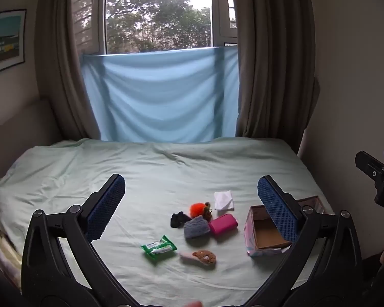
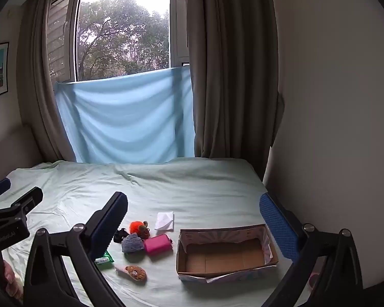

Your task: Organize soft objects

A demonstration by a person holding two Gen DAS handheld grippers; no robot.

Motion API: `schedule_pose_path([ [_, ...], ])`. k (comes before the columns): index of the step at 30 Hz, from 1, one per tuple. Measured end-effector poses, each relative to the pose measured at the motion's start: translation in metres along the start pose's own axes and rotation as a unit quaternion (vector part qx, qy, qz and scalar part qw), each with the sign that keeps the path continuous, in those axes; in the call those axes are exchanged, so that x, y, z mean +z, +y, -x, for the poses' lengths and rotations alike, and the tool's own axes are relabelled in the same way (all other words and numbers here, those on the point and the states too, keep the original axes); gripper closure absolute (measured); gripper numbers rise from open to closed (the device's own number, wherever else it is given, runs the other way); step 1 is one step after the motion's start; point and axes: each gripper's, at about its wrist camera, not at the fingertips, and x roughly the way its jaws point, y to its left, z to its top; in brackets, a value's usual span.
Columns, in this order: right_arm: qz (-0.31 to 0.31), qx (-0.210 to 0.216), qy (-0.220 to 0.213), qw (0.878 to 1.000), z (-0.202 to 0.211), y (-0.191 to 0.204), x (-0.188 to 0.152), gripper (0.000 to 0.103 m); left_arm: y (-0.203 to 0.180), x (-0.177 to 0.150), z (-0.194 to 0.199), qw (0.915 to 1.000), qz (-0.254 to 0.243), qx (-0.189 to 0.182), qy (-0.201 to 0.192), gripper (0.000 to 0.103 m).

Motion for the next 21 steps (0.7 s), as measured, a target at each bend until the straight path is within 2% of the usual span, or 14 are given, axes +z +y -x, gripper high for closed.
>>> schedule_pose_path([
  [3, 0.006, -0.004, 0.005, 1.000, -0.001, 0.002, 0.001, 0.000, -0.001, 0.004, -0.004, 0.9999, 0.004, 0.012, -0.001, 0.000],
  [4, 0.007, -0.004, 0.004, 1.000, -0.002, 0.002, 0.001, 0.000, 0.001, -0.002, 0.006, 0.9996, 0.005, 0.007, -0.028, 0.000],
  [5, 0.007, -0.002, 0.005, 1.000, -0.004, 0.002, 0.002, 0.000, 0.004, -0.003, 0.009, 0.9994, 0.010, 0.006, -0.032, 0.000],
  [10, 0.005, 0.010, -0.005, 1.000, -0.004, -0.014, 0.005, 0.000, 0.005, -0.001, 0.016, 0.9995, 0.018, 0.011, -0.024, 0.000],
  [21, 0.015, 0.012, -0.017, 1.000, -0.001, -0.006, -0.003, 0.000, 0.004, -0.003, 0.021, 0.9994, 0.021, 0.012, -0.025, 0.000],
])
